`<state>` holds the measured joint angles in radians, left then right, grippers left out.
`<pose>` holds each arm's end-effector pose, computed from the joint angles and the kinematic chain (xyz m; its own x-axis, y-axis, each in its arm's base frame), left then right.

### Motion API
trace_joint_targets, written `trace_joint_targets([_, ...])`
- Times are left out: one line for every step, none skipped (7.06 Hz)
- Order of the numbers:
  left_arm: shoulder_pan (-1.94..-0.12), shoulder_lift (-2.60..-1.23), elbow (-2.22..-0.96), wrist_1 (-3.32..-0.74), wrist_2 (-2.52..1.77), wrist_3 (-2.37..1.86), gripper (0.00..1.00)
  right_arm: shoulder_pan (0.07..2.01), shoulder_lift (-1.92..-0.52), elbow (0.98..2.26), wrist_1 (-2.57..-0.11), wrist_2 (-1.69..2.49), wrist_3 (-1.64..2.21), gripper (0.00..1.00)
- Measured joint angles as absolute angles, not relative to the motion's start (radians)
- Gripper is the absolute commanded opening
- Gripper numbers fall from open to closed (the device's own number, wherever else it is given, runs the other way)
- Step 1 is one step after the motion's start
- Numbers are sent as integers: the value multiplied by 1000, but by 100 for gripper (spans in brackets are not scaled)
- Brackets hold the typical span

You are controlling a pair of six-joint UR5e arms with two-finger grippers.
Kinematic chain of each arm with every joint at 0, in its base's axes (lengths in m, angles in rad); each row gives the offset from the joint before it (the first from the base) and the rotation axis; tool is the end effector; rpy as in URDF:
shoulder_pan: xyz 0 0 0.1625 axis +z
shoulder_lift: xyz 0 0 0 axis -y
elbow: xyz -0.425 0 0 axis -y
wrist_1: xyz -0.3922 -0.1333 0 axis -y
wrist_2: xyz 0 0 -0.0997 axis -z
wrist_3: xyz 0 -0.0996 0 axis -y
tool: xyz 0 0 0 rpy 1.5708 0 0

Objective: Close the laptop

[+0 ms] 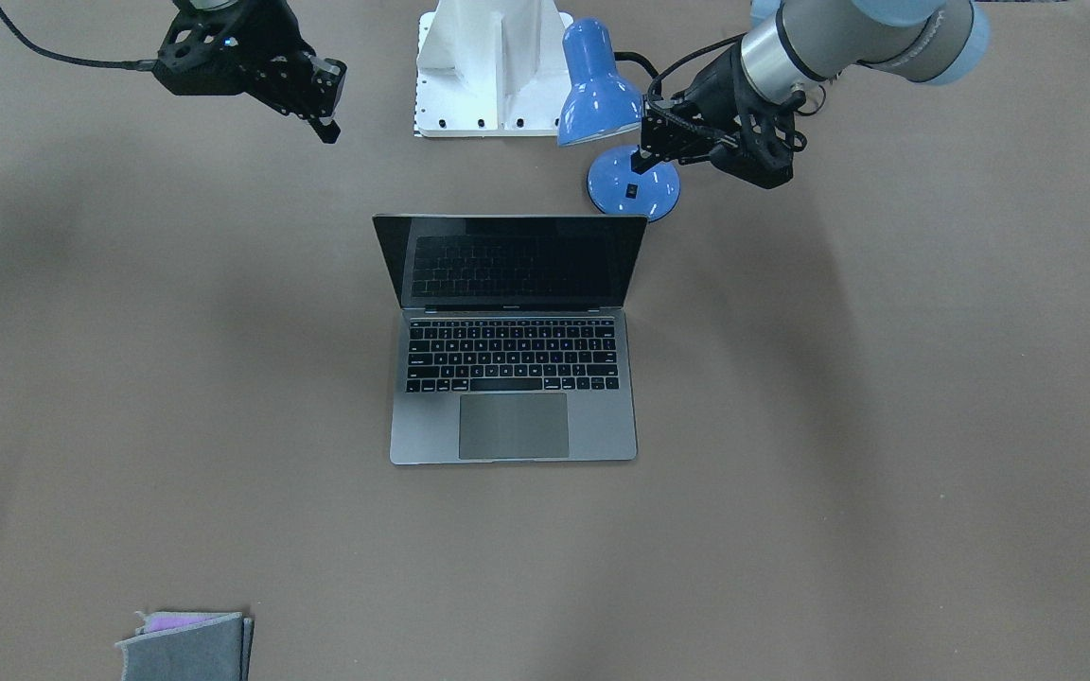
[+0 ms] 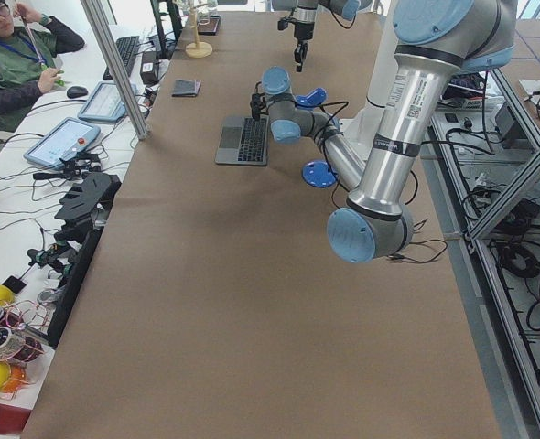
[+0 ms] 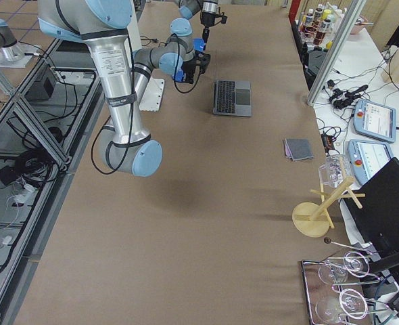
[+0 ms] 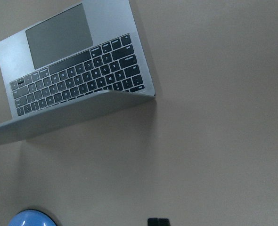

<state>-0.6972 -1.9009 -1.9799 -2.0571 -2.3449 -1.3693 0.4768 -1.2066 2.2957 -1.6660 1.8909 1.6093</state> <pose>0.3642 -0.3881 0.2306 0.2452 -0.0187 -0.9693 -0.0962 0.9944 -0.0435 -0.3679 -0.3048 0.1801 0.4765 0.2873 0.8309 -0.2198 0.9540 -0.2038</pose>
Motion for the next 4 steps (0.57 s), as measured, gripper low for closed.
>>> trace_joint_targets([-696, -1903, -1978, -2057, -2344, -1369, 0, 468, -1184, 2288, -1683, 1881, 1610, 0])
trace_joint_targets([-695, -1907, -1975, -2057, -2344, -1368, 0, 465, -1167, 2274, -1688, 1874, 1611, 0])
trace_joint_targets([-694, -1912, -1969, -2057, -2345, -1368, 0, 464, -1151, 2255, -1689, 1866, 1610, 0])
trace_joint_targets([-694, -1921, -1958, -2056, -2346, -1365, 0, 465, -1137, 2236, -1689, 1858, 1607, 0])
